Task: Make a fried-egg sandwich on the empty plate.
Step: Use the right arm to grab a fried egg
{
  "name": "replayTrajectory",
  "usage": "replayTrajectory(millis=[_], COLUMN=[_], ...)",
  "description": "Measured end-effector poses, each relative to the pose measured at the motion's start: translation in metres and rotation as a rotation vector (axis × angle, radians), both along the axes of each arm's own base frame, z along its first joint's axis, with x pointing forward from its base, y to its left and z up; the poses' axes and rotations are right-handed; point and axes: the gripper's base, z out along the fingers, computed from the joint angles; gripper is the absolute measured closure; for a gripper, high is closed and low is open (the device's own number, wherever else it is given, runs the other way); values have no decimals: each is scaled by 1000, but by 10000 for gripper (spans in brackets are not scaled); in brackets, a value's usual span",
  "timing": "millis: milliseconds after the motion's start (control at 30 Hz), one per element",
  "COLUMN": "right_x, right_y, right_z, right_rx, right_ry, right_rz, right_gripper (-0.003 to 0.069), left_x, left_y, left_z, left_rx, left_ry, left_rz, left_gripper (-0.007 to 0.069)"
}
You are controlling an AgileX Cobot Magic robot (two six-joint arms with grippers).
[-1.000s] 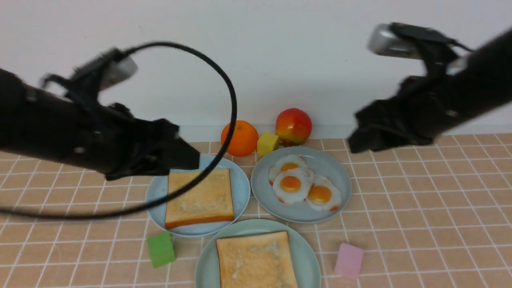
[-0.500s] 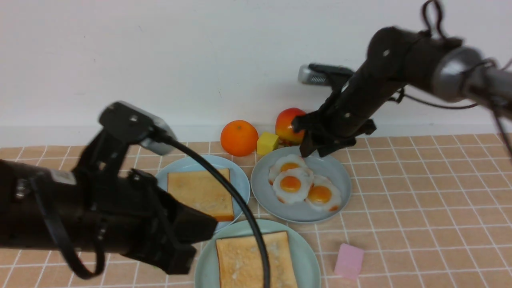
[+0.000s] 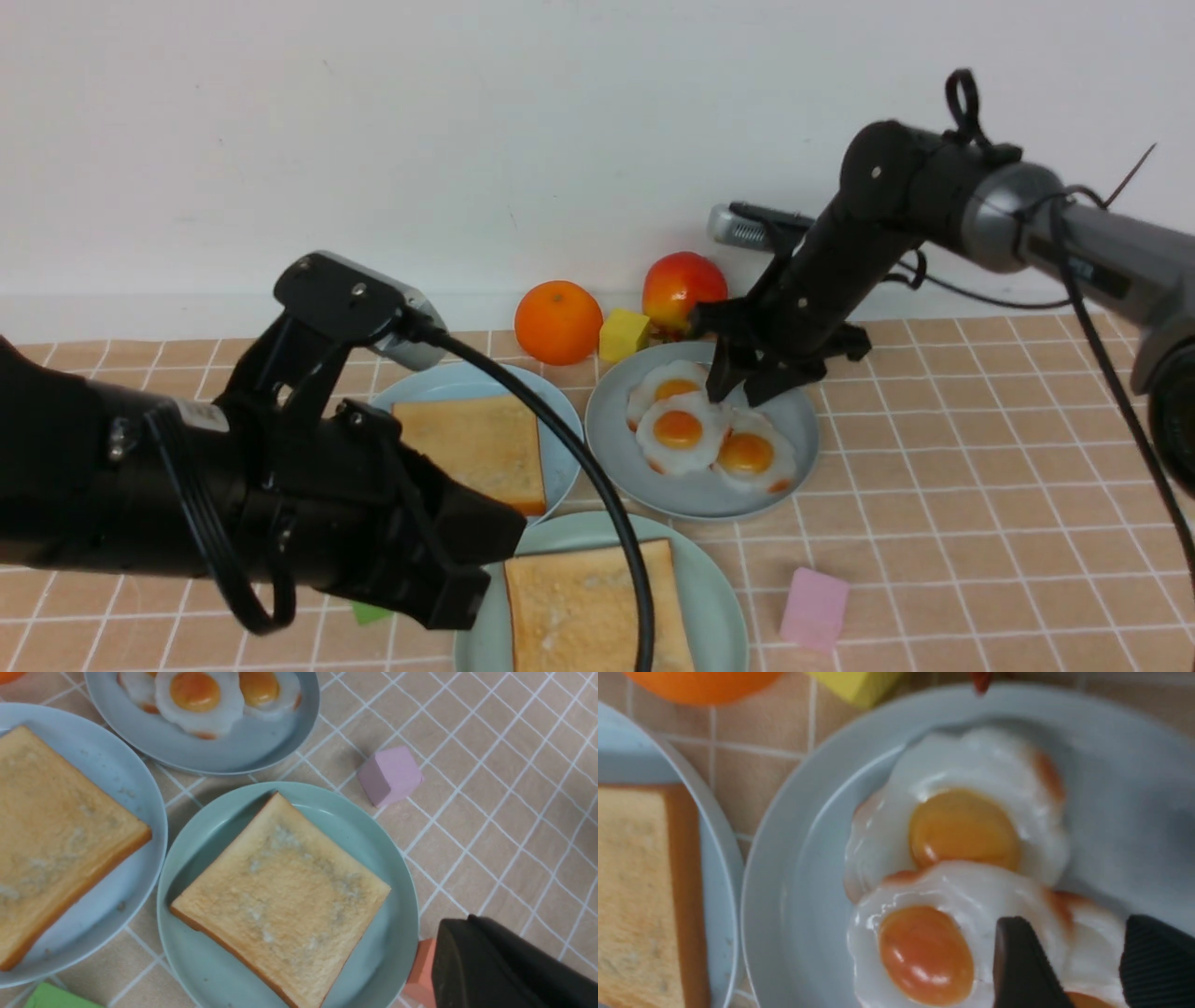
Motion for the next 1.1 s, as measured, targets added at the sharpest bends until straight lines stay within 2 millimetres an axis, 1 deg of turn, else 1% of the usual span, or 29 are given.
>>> replayTrajectory(millis=[33, 133, 200, 300, 333, 367, 400, 433, 467, 533, 633, 733, 933, 1000, 1100], right_x=[0, 1, 1, 1, 1, 1, 1, 1, 1, 0, 0, -2, -7, -8, -10], right_y=[1, 2, 2, 2, 2, 2, 2, 2, 2, 2, 2, 2, 1, 0, 0], right_z=[-5, -7, -7, -7, -7, -7, -7, -7, -7, -7, -3, 5, 33, 39, 42], right_rx=[8, 19, 19, 21, 22, 23, 23, 22, 22, 22, 23, 27, 40, 42, 39], right_ry=[16, 23, 22, 24, 24, 24, 24, 24, 24, 25, 22, 10, -32, -36, -33], right_rz=[-1, -5, -5, -6, -6, -6, -6, -6, -6, -5, -3, -1, 5, 9, 14], right_gripper=[342, 354, 384, 466, 472, 531, 538, 600, 630, 666, 671, 671, 673, 672, 671], left_x=[0, 0, 0, 0, 0, 0, 0, 0, 0, 0, 0, 0, 0, 0, 0], left_y=[0, 0, 0, 0, 0, 0, 0, 0, 0, 0, 0, 0, 0, 0, 0], left_z=[0, 0, 0, 0, 0, 0, 0, 0, 0, 0, 0, 0, 0, 0, 0], left_rx=[0, -2, -3, -3, -3, -4, -4, -4, -4, -4, -4, -4, -4, -4, -4], left_ry=[-1, -3, -3, -3, -3, -1, -1, -1, -1, -2, -2, -2, 3, 3, 4], left_rz=[1, 3, 4, 4, 5, 6, 6, 6, 6, 6, 6, 6, 3, 3, 2], left_gripper=[638, 638, 638, 638, 638, 638, 638, 638, 638, 638, 638, 638, 638, 637, 637])
